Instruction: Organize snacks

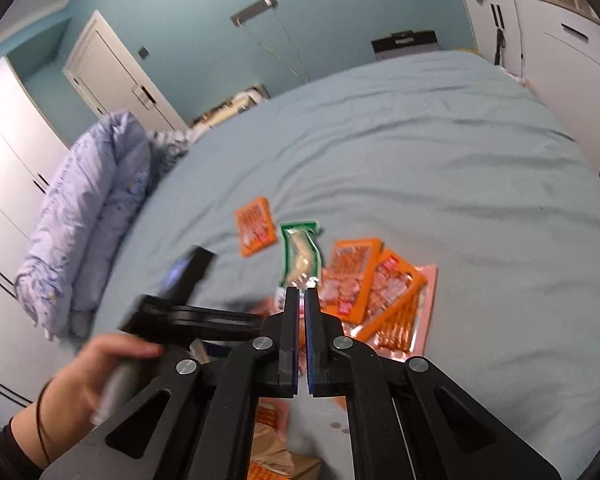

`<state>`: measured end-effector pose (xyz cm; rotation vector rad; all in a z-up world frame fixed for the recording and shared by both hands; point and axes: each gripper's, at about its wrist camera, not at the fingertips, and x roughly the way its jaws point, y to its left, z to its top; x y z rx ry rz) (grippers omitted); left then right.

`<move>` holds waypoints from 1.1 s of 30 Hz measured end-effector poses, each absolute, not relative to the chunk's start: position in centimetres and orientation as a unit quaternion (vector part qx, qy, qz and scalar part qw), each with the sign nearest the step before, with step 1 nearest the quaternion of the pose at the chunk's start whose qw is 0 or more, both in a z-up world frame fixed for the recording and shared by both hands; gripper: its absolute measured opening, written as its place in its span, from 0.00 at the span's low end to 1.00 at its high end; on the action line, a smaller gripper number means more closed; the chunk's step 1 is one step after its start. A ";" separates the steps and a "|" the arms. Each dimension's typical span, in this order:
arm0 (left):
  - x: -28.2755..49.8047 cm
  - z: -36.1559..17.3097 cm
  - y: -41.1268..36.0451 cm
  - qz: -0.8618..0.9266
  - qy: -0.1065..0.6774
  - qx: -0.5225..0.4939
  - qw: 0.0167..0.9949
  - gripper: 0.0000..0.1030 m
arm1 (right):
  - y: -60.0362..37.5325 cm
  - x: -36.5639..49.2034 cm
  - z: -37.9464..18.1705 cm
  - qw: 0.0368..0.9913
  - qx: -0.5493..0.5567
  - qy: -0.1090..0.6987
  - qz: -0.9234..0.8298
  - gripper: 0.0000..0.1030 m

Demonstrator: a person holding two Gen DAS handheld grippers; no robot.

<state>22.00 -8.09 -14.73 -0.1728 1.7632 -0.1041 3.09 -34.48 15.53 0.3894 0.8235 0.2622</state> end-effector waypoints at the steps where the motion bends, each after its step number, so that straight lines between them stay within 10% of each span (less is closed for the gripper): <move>1: 22.1 -14.8 -8.6 -0.038 0.770 -0.067 0.634 1.00 | -34.5 2.7 15.8 0.892 0.187 0.391 0.129 0.01; 6: 21.8 -13.8 -11.3 -0.048 0.750 -0.030 0.659 0.91 | -34.0 2.0 15.1 0.884 0.169 0.412 0.140 0.01; 11: 20.9 -11.0 -10.1 -0.047 0.717 -0.028 0.695 0.32 | -33.5 2.6 11.4 0.857 0.091 0.497 0.102 0.01; 14: 20.3 -9.3 -8.3 -0.042 0.701 -0.065 0.709 0.30 | -33.5 1.7 8.6 0.851 0.008 0.517 0.086 0.10; 17: 19.0 -6.3 -6.5 -0.034 0.679 -0.080 0.729 0.30 | -32.2 0.8 6.1 0.837 -0.129 0.529 0.052 0.46; 23: 14.8 1.7 -1.5 -0.089 0.630 -0.099 0.765 0.30 | -29.9 1.9 1.2 0.785 -0.172 0.583 0.117 0.49; 27: 9.7 4.3 1.1 -0.178 0.618 -0.079 0.762 0.30 | -28.6 3.6 -0.4 0.795 -0.219 0.558 0.087 0.87; 33: 1.9 1.3 -2.1 -0.256 0.644 -0.013 0.720 0.33 | -32.7 6.9 -0.5 0.829 -0.005 0.552 0.088 0.77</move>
